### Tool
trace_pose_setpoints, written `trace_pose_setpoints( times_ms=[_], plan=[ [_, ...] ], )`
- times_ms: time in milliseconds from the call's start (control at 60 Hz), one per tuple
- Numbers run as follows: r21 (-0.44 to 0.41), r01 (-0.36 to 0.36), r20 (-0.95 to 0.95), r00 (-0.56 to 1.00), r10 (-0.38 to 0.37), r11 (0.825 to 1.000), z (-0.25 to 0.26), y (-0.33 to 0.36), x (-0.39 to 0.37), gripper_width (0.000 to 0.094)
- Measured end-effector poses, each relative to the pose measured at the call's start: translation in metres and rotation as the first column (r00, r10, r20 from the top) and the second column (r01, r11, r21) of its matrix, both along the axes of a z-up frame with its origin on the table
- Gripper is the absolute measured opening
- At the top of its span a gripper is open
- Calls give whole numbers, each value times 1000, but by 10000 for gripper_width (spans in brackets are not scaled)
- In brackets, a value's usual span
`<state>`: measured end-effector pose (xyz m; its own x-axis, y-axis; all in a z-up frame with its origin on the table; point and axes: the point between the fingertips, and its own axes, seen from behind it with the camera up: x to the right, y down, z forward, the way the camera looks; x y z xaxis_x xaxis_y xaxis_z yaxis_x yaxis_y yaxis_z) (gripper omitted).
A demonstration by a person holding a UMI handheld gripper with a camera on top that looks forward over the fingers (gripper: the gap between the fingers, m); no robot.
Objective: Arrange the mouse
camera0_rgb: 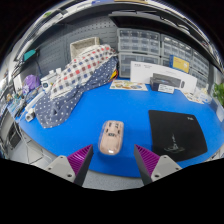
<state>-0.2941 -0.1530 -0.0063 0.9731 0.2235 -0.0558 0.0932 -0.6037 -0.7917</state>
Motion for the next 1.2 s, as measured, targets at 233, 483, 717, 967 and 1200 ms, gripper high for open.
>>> trace_pose_setpoints(
  times_ms=[233,483,717,967,1200],
  plan=[
    [-16,54,29,998,-53,998,-6,45,-14,526],
    [-58,68,29,997,-66,996,-8,48,-10,333],
    [-49,-20,68,997,23,999,36,52,-12,333],
    [192,5,22,1000,-9,981,197,92,52,331],
    [188,114,73,989,-130,975,199,115,196,329]
  ],
)
